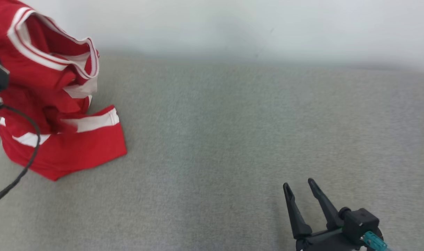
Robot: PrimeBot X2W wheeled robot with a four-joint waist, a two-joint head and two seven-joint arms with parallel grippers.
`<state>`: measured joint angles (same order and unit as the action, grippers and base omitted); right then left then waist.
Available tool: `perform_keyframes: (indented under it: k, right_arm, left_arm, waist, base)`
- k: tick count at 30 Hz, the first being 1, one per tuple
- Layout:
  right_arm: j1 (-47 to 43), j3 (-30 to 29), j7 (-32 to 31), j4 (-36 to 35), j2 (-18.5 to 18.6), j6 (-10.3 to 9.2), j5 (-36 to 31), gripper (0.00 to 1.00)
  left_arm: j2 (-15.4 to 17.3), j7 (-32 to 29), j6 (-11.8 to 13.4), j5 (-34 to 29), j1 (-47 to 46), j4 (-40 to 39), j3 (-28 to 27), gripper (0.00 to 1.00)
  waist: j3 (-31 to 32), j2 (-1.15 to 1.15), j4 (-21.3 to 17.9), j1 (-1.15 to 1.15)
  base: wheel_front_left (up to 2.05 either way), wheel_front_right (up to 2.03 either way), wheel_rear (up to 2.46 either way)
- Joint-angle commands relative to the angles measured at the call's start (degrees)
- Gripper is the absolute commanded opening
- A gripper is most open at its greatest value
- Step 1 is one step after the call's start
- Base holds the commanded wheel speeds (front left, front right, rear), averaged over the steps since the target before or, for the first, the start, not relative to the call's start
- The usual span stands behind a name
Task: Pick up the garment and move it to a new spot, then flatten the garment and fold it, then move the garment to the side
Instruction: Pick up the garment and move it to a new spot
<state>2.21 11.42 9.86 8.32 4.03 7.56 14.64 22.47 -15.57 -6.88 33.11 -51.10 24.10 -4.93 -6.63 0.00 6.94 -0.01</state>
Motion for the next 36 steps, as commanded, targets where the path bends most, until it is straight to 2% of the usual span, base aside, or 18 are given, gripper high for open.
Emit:
perform_keyframes:
  k: [1,11,20,24,29,34,36]
  right_arm:
    - [-0.87,0.04,0.84,0.89,-0.41,-0.14,0.62,1.00]
    - [-1.59,0.82,2.11,3.10,-1.00,-0.14,1.32,1.00]
    - [-1.61,0.65,1.39,2.51,-1.07,-0.13,0.68,1.00]
    - [-1.50,0.70,0.80,1.79,-1.04,-0.13,0.43,1.00]
    - [-2.14,0.75,-0.18,0.93,-0.46,-0.13,0.46,1.00]
    - [-1.84,1.45,-1.20,-0.06,-0.05,-0.14,0.37,1.00]
    - [-1.67,1.95,-1.53,-0.35,0.24,-0.13,0.57,1.00]
  left_arm:
    - [-0.82,-0.86,-0.03,0.87,-0.82,-1.66,0.67,0.00]
    - [-6.20,-5.45,-0.42,5.88,-1.26,-11.26,5.37,0.00]
    - [-10.21,-4.93,-0.64,7.74,0.49,-17.26,10.04,0.00]
    - [-11.17,-2.87,-0.70,6.19,2.35,-18.75,12.41,0.00]
    - [-13.71,2.77,-0.52,4.02,8.04,-17.68,15.01,0.00]
    - [-15.83,8.24,-0.54,1.92,14.26,-12.68,18.24,0.00]
    - [-15.69,9.98,-0.54,-0.68,16.28,-9.44,20.31,0.00]
  waist:
    - [4.40,0.00,-3.44,0.01]
    - [8.54,0.00,-13.28,0.01]
    - [8.57,0.00,-20.92,0.01]
    - [7.84,0.00,-23.63,0.01]
    - [6.58,0.00,-25.35,0.01]
    - [5.32,0.00,-26.60,0.01]
    - [5.01,0.00,-27.06,0.01]
  base:
    - [0.00,0.00,0.00]
    - [0.00,0.00,0.00]
    - [0.00,0.00,0.00]
    - [0.00,0.00,0.00]
    - [0.00,0.00,0.00]
    - [0.00,0.00,0.00]
    - [0.00,0.00,0.00]
